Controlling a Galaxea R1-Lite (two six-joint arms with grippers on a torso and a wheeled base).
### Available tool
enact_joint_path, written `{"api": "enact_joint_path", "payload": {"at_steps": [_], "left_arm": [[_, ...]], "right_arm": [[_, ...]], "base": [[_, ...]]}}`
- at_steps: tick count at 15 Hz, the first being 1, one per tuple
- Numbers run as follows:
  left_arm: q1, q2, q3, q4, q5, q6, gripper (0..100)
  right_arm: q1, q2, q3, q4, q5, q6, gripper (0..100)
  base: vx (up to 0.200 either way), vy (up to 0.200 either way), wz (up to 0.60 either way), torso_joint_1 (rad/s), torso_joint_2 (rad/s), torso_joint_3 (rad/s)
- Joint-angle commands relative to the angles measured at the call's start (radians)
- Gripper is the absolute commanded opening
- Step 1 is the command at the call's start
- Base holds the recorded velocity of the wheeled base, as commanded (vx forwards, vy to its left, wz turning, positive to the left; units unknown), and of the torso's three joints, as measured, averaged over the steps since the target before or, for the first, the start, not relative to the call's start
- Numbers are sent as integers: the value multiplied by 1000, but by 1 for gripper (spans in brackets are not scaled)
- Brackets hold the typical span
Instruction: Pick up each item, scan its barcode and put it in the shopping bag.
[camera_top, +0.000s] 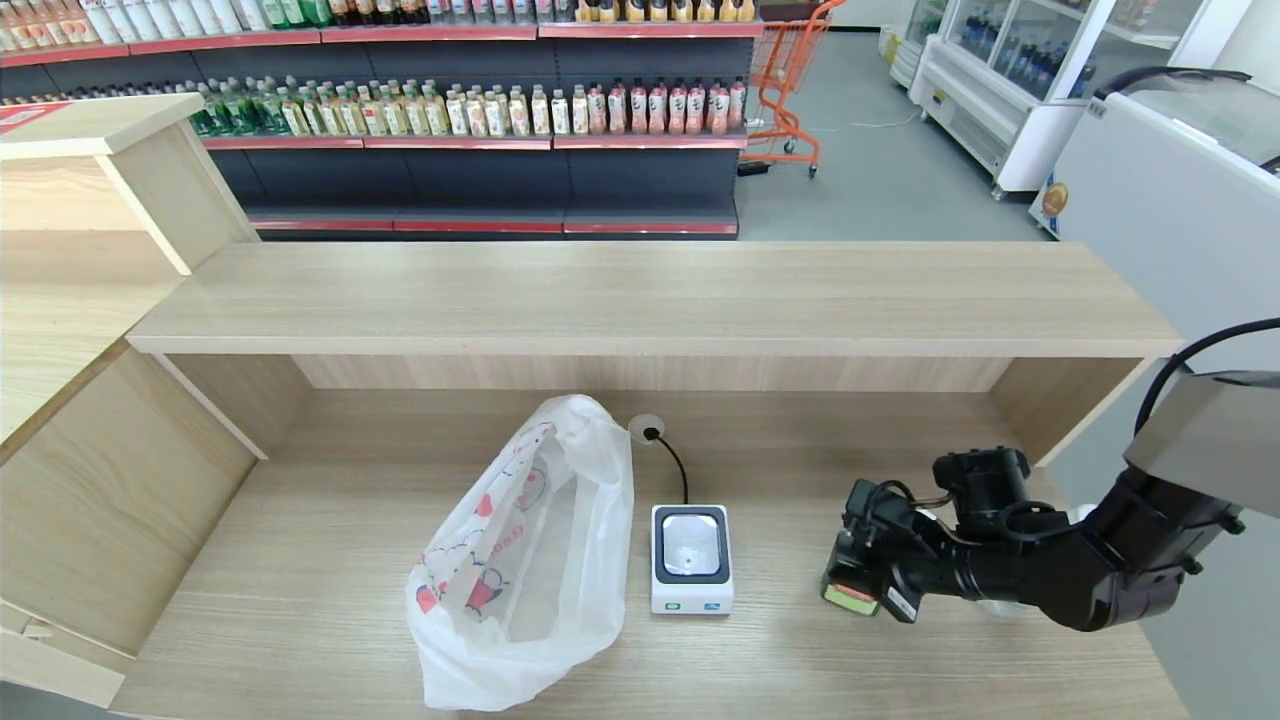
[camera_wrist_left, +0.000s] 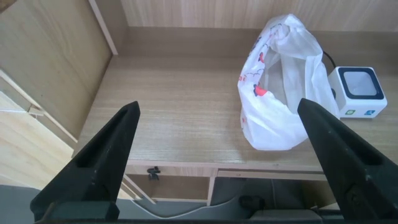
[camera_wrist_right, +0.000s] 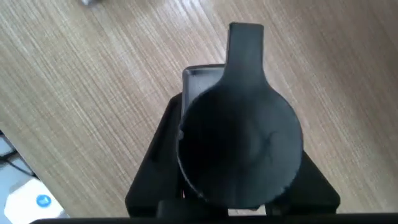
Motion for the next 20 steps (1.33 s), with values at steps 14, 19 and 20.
{"api": "enact_joint_path", "payload": {"at_steps": [14,19,20], "left_arm": [[0,0,0,0,0,0,100],[0,0,0,0,0,0,100],[0,0,0,0,0,0,100]], "right_arm": [[-102,-710,330,-95,40,241,0],[-103,-703,349,-211,486,-324,0],[-102,-693,349,-199,587,-436,0]], "base": [[0,0,0,0,0,0],[0,0,0,0,0,0],[0,0,0,0,0,0]]}}
